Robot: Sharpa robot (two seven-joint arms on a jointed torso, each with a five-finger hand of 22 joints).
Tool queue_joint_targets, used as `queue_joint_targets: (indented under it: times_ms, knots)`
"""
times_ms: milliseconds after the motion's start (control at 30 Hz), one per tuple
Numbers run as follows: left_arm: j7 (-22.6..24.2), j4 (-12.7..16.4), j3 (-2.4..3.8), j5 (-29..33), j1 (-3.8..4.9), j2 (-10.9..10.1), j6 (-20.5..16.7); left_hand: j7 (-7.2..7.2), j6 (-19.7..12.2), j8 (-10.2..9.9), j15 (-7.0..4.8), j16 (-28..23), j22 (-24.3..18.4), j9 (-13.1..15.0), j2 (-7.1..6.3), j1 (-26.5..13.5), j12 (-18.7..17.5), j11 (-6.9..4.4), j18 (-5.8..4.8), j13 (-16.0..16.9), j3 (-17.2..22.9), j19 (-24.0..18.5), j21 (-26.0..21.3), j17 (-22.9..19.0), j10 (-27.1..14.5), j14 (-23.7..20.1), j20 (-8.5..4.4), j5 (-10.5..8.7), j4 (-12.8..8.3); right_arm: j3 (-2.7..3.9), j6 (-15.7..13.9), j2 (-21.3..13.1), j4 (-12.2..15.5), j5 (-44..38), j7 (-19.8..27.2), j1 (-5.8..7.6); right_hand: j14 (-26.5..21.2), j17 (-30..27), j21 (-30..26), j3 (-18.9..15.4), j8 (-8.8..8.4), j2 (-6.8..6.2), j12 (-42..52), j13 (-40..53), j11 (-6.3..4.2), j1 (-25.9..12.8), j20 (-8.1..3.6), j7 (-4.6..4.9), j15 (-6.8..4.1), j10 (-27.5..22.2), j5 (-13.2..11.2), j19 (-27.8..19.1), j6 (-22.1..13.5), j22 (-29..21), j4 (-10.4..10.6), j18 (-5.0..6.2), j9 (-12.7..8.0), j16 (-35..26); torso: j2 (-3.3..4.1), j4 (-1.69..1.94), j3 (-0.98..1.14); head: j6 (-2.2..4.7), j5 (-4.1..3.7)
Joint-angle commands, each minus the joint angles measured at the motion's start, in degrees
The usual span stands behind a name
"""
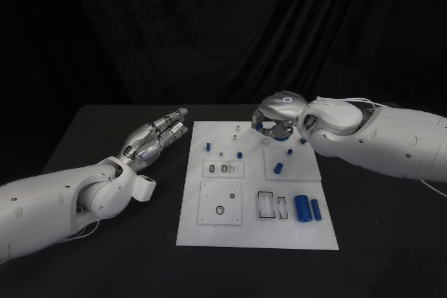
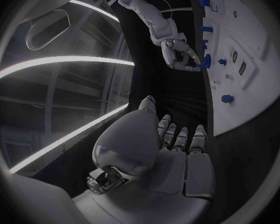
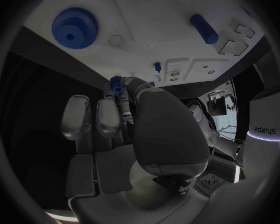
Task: Assemble the parts on the task board
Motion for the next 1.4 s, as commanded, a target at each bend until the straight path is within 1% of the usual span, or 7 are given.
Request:
queue_joint_targets:
  times_ms: [33, 233, 367, 467, 533, 767, 1400]
  knots:
    - [5.25, 0.02, 0.04, -0.26, 0.03, 0.17, -0.2, -0.62, -0.56, 0.05, -0.39, -0.21, 0.01, -0.11, 0.04, 0.61, 0.23, 0.09, 0.64, 0.05, 0.01, 0.01, 0.28, -0.07, -0.1, -0.02, -0.1, 0.21, -0.04, 0.08, -0.89, 1.1, -1.4, 1.24, -0.67, 0.16, 0.23, -0.13, 0.22, 0.07, -0.27, 0.38, -0.24, 0.04, -2.38, -0.17, 0.0, 0.14, 0.21, 2.79, 0.16, 0.38, -0.23, 0.06, 0.23, -0.82, 0.09, 0.11, 0.04, 0.05, -0.01, 0.02, 0.39]
    - [5.38, -0.15, 0.04, -0.26, 0.03, 0.64, -0.15, -2.05, -2.14, -0.35, -0.32, -0.21, -0.01, -0.28, 0.06, 0.75, 0.27, 0.27, 0.62, 0.05, -0.07, -0.03, 0.25, -0.07, -0.1, -0.02, -0.22, 0.21, 0.0, 0.09, -0.29, 4.0, -4.81, 1.31, -0.37, 0.07, 0.14, -0.27, 0.13, 0.12, -0.45, 0.38, -0.4, -0.05, -2.26, -0.31, 0.09, 0.2, 0.32, 2.42, 0.17, 0.3, -0.56, 0.05, 0.35, -0.82, 0.27, -0.02, 0.02, 0.04, 0.0, -0.02, 0.72]
    - [5.41, -0.25, 0.04, -0.26, 0.03, 0.87, -0.1, -2.26, -2.33, -0.41, -0.2, -0.21, -0.01, -0.3, 0.06, 0.79, 0.26, -0.01, 0.61, 0.05, -0.08, -0.03, 0.26, -0.07, -0.09, -0.02, -0.22, 0.21, -0.01, 0.1, 0.17, 5.6, -6.78, 1.33, -0.39, -0.08, 0.07, -0.37, 0.1, 0.16, -0.61, 0.36, -0.42, -0.08, -2.22, -0.33, 0.14, 0.21, 0.38, 2.26, 0.18, 0.26, -0.83, 0.06, 0.37, -0.81, 0.35, -0.11, 0.2, 0.39, -0.09, 0.12, 0.5]
    - [5.43, -0.29, 0.04, -0.26, 0.03, 0.99, -0.08, -2.26, -2.33, -0.41, -0.2, -0.21, -0.01, -0.3, 0.06, 0.79, 0.26, -0.01, 0.61, 0.05, -0.08, -0.03, 0.26, -0.07, -0.09, -0.02, -0.22, 0.21, -0.01, 0.1, 0.55, 6.74, -8.28, 1.33, -0.39, -0.18, -0.06, -0.68, 0.05, 0.22, -0.78, 0.34, -0.43, -0.1, -2.14, -0.34, 0.2, 0.22, 0.44, 2.07, 0.19, 0.21, -1.12, 0.08, 0.38, -0.81, 0.43, -0.33, 0.25, 0.43, -0.12, 0.12, 0.46]
    - [5.43, -0.31, 0.04, -0.26, 0.03, 1.06, -0.07, -2.27, -2.27, -0.4, -0.19, -0.21, -0.01, -0.29, 0.07, 0.79, 0.26, -0.04, 0.61, 0.05, -0.09, -0.02, 0.26, -0.07, -0.09, -0.02, -0.22, 0.21, -0.01, 0.1, 0.81, 7.37, -9.2, 1.33, -0.43, -0.24, -0.14, -0.83, -0.02, 0.23, -0.85, 0.35, -0.43, -0.11, -2.15, -0.37, 0.22, 0.23, 0.47, 2.01, 0.18, 0.13, -1.25, 0.02, 0.41, -0.8, 0.47, -0.45, 0.41, 0.72, -0.14, 0.19, 0.16]
    - [5.36, -0.51, 0.04, -0.26, 0.03, 1.41, 0.01, -2.27, -2.21, -0.39, -0.19, -0.21, -0.01, -0.28, 0.08, 0.8, 0.25, -0.03, 0.61, 0.04, -0.09, -0.02, 0.27, -0.07, -0.09, -0.02, -0.21, 0.21, -0.01, 0.11, 1.14, 9.28, -11.96, 1.34, -0.7, -0.58, -0.34, -0.96, -0.08, 0.24, -1.19, 0.29, -0.44, -0.12, -2.04, -0.59, 0.34, 0.24, 0.59, 1.66, 0.17, 0.03, -1.8, 0.12, 0.58, -0.81, 0.63, -0.6, 0.73, 1.2, -0.2, 0.52, -0.56]
    - [5.08, -0.42, 0.04, -0.26, 0.03, 1.25, 0.01, -1.6, -1.57, -0.26, -0.15, -0.21, 0.01, -0.19, 0.12, 0.86, 0.25, -0.18, 0.61, 0.04, -0.11, 0.01, 0.3, -0.07, -0.09, -0.02, -0.17, 0.21, -0.03, 0.22, 2.49, 9.9, -12.35, 1.34, -1.13, -1.4, -0.84, -1.63, -0.57, 0.53, -2.28, 0.15, -0.46, -0.11, -1.89, -0.78, 0.54, 0.35, 0.75, 0.74, 0.19, -0.49, -3.48, -0.04, 0.76, -0.7, 0.86, -1.14, 0.74, 1.15, -0.28, 0.14, -0.14]
